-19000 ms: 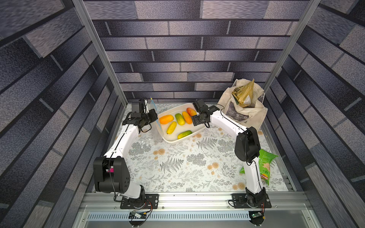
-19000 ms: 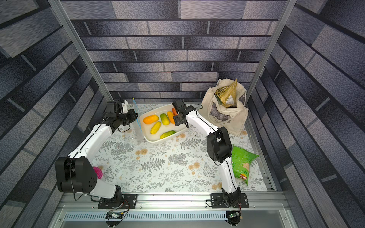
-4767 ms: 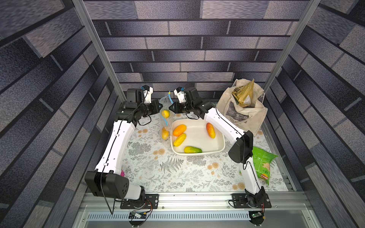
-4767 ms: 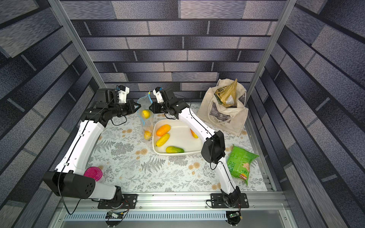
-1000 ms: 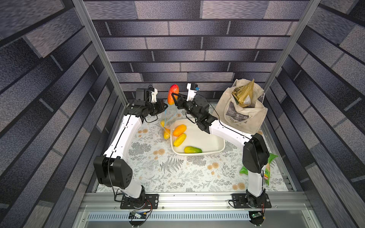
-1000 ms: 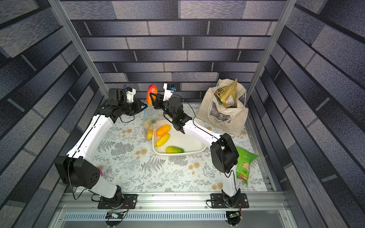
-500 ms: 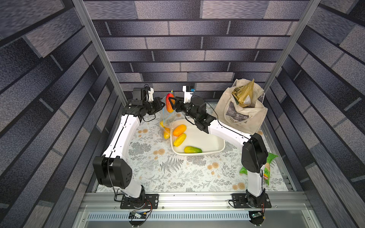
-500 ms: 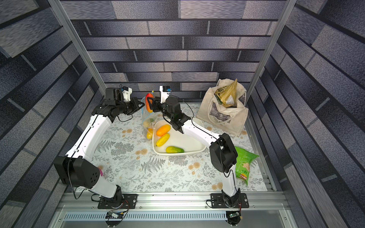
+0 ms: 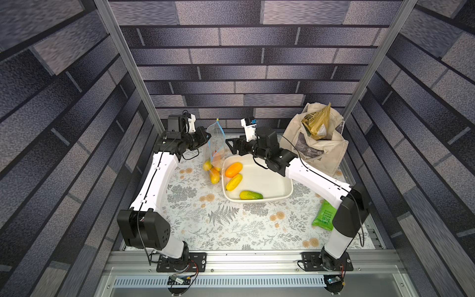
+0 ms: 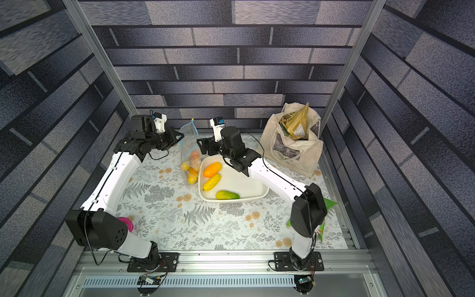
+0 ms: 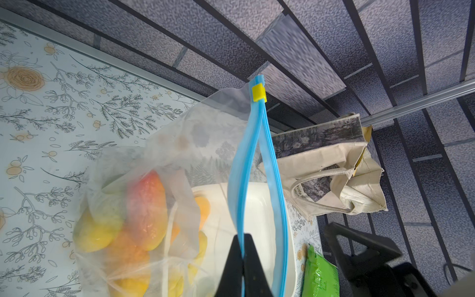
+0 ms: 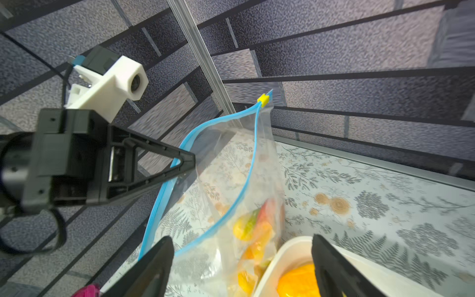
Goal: Place the mango in a zip-top bag and seal the zipper
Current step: Pick up the mango from the basket.
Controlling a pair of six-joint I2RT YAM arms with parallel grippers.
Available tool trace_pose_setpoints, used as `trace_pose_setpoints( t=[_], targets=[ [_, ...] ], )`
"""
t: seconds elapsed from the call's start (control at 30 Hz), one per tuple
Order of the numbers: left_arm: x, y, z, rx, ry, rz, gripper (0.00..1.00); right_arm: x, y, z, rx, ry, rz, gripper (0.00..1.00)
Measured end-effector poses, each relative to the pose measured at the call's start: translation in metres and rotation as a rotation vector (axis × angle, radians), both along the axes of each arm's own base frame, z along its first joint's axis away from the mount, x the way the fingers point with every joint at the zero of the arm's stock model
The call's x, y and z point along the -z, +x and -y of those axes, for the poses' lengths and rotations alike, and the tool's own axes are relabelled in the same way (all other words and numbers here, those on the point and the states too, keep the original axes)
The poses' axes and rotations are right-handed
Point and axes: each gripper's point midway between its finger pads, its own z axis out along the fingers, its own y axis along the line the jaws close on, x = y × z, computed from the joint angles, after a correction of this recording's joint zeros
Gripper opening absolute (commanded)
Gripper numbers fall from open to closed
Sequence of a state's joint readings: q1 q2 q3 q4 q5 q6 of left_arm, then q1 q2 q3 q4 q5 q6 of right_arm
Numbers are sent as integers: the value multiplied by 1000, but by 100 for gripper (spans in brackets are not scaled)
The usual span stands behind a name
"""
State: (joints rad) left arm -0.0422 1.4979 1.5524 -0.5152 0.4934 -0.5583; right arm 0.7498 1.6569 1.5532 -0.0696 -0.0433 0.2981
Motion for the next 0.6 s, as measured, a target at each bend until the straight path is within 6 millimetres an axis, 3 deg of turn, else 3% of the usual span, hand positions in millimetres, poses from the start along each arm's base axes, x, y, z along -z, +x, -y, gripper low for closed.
trace_pose_setpoints(
  t=[0.1, 0.17, 0.23, 0.4, 0.5, 0.6],
  targets=[
    [-5, -5, -10, -20, 3, 14, 0, -10, -14, 37, 23, -66, 28, 88],
    [-8, -8, -15, -30, 5, 24, 0, 6, -11, 46, 33, -133, -2, 87],
    [-11, -10, -16, -33, 5, 31, 0, 41, -8, 43, 12, -205, -73, 87],
    [-9, -13, -16, -32, 5, 28, 0, 173, -14, 24, -44, -375, -386, 85],
    [-4, -14, -16, -33, 6, 18, 0, 220, -30, 13, -30, -324, -576, 89],
    [-3, -14, -16, -33, 6, 15, 0, 243, -43, -4, 1, -243, -710, 90]
  ],
)
